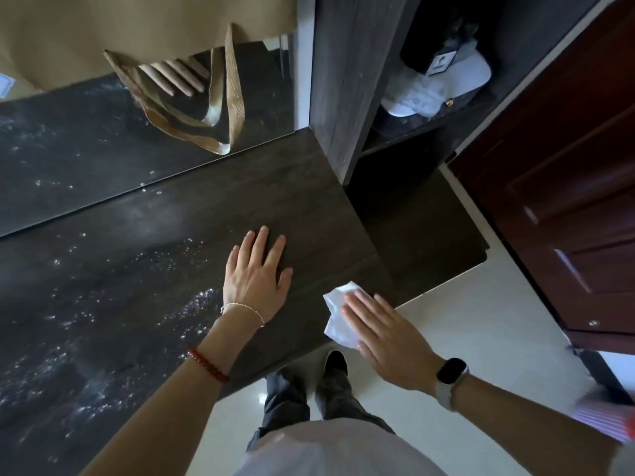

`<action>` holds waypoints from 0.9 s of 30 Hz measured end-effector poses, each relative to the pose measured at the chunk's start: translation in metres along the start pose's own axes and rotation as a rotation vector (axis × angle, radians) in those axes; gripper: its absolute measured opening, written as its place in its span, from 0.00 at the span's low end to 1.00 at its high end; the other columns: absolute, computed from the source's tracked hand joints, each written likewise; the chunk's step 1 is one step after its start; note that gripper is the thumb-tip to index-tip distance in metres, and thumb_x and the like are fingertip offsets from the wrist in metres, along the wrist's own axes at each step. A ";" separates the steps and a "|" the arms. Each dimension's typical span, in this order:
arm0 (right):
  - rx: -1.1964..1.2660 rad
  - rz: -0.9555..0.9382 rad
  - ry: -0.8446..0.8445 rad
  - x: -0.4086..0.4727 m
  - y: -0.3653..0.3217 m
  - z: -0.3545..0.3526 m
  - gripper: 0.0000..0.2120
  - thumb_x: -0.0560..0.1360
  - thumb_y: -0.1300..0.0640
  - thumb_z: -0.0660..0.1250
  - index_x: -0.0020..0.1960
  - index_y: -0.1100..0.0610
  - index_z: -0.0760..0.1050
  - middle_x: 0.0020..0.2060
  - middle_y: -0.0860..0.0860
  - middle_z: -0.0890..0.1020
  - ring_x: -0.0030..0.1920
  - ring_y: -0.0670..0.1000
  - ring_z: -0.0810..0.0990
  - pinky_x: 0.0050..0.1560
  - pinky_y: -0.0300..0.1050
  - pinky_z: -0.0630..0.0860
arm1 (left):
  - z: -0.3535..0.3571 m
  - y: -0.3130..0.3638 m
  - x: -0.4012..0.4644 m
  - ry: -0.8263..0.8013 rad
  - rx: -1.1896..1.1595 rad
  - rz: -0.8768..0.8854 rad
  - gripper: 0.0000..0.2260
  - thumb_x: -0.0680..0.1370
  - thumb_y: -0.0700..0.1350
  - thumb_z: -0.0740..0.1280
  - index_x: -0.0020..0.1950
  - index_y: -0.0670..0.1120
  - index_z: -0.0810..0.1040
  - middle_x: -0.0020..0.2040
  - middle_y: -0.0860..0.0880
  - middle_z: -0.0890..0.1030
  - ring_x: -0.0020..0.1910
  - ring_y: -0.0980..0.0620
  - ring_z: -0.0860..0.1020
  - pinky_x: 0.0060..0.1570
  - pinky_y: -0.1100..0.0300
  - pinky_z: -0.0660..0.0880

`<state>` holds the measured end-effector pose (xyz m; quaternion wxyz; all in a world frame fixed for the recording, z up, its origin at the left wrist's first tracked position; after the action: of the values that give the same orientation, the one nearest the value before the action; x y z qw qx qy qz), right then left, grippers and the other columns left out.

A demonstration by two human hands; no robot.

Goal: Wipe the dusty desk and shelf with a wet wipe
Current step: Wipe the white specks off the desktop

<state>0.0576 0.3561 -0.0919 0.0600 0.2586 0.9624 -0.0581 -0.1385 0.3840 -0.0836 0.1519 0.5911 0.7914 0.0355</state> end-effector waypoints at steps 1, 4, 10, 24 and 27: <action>0.007 0.010 0.003 0.008 0.010 -0.002 0.24 0.79 0.52 0.43 0.71 0.61 0.58 0.71 0.59 0.64 0.73 0.58 0.58 0.72 0.52 0.49 | 0.000 0.000 0.000 0.000 0.003 -0.005 0.27 0.74 0.56 0.53 0.72 0.49 0.62 0.74 0.44 0.60 0.73 0.42 0.56 0.70 0.45 0.54; 0.080 0.225 0.060 0.049 0.050 -0.012 0.27 0.80 0.51 0.38 0.70 0.65 0.60 0.69 0.62 0.66 0.71 0.61 0.62 0.73 0.55 0.51 | 0.004 0.002 0.000 -0.016 0.035 -0.019 0.27 0.74 0.57 0.50 0.73 0.50 0.58 0.75 0.45 0.56 0.74 0.44 0.53 0.71 0.47 0.50; 0.160 0.407 0.180 0.067 0.024 -0.013 0.25 0.79 0.52 0.44 0.70 0.65 0.60 0.70 0.64 0.64 0.71 0.61 0.60 0.72 0.57 0.54 | 0.003 -0.001 0.001 -0.064 0.028 -0.033 0.23 0.79 0.54 0.54 0.73 0.51 0.56 0.76 0.48 0.52 0.75 0.48 0.49 0.72 0.51 0.46; 0.222 0.550 0.189 0.067 -0.045 -0.010 0.28 0.75 0.53 0.45 0.70 0.68 0.57 0.70 0.66 0.61 0.71 0.63 0.59 0.70 0.59 0.54 | -0.022 -0.144 -0.227 0.368 -0.198 -0.791 0.25 0.74 0.53 0.50 0.67 0.44 0.68 0.69 0.41 0.68 0.70 0.40 0.62 0.64 0.41 0.60; 0.230 0.626 0.203 0.087 -0.081 -0.010 0.28 0.76 0.52 0.45 0.71 0.66 0.57 0.71 0.65 0.61 0.72 0.63 0.58 0.71 0.59 0.54 | -0.019 -0.188 -0.259 0.372 -0.182 -0.869 0.28 0.73 0.54 0.49 0.70 0.44 0.64 0.73 0.41 0.62 0.73 0.40 0.56 0.67 0.39 0.55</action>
<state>-0.0594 0.3305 -0.0882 -0.0507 0.5506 0.8247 -0.1188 -0.2515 0.0849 -0.0586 0.0596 0.1735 0.9726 0.1432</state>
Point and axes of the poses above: each hand's wrist, its own x-axis towards the middle knuckle, its own z-axis out of the palm, y = z × x, the point moved 9 cm from there along x, towards the middle knuckle
